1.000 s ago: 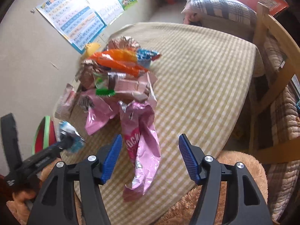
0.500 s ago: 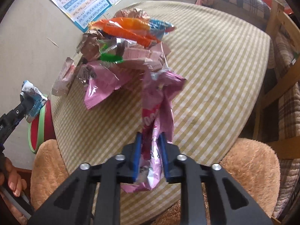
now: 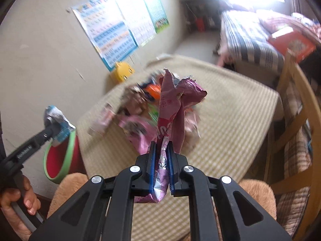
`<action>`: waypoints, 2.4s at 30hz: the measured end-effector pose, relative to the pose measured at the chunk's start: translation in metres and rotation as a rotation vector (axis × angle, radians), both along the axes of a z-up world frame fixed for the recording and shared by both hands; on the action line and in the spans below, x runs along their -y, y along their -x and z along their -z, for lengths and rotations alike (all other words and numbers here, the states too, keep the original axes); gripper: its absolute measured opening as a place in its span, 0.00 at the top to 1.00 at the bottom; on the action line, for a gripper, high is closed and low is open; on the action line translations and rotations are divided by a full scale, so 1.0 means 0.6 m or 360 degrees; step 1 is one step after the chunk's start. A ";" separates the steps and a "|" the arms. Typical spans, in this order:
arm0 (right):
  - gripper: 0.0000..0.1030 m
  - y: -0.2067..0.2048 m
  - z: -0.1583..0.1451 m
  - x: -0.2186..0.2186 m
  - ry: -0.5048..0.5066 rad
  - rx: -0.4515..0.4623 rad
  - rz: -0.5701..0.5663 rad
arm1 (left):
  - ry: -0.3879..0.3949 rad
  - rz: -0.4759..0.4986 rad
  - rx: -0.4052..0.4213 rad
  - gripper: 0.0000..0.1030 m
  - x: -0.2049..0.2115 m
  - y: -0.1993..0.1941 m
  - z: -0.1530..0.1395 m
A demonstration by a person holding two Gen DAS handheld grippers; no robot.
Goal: Collect trash
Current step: 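Lift both wrappers and carry them over the red bucket, then open both tools to drop the wrappers into the bucket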
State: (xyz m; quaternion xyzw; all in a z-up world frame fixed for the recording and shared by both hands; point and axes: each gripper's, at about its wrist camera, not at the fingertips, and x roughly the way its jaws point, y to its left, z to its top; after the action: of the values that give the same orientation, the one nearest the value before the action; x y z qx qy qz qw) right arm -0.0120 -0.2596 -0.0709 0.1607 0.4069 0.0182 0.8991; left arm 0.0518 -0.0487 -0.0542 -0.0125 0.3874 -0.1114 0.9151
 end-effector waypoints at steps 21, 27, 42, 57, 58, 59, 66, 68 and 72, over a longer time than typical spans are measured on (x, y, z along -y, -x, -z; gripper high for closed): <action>0.90 -0.034 -0.050 -0.114 0.0087 0.0120 -0.0225 | -0.0004 -0.0204 0.0097 0.67 -0.099 0.008 -0.022; 0.90 -0.041 -0.054 -0.138 0.0112 0.0139 -0.0256 | -0.0006 -0.0227 0.0106 0.67 -0.117 0.009 -0.020; 0.90 -0.076 -0.041 -0.235 0.0150 0.0099 -0.0447 | -0.0009 -0.0416 0.0049 0.67 -0.214 0.007 0.009; 0.90 -0.148 -0.026 -0.396 0.0148 0.0149 -0.0786 | 0.0005 -0.0650 -0.0078 0.66 -0.323 0.000 0.055; 0.90 -0.152 -0.025 -0.405 0.0147 0.0154 -0.0807 | 0.0016 -0.0685 -0.0089 0.66 -0.336 -0.002 0.060; 0.90 -0.156 -0.024 -0.414 0.0145 0.0157 -0.0831 | 0.0029 -0.0713 -0.0100 0.66 -0.348 -0.005 0.064; 0.89 -0.193 0.005 -0.486 0.0081 0.0084 -0.1003 | 0.0120 -0.0855 -0.0197 0.66 -0.407 -0.011 0.099; 0.89 -0.201 0.015 -0.501 0.0077 0.0070 -0.1032 | 0.0128 -0.0870 -0.0220 0.66 -0.412 -0.014 0.107; 0.88 -0.214 0.031 -0.521 0.0084 0.0039 -0.1066 | 0.0145 -0.0889 -0.0260 0.67 -0.420 -0.015 0.125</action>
State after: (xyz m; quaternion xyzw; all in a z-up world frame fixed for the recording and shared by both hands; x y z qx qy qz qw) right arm 0.1164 0.0529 -0.0896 -0.0055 0.4266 0.3039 0.8518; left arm 0.0611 0.2033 -0.1289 -0.1686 0.4360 0.1290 0.8746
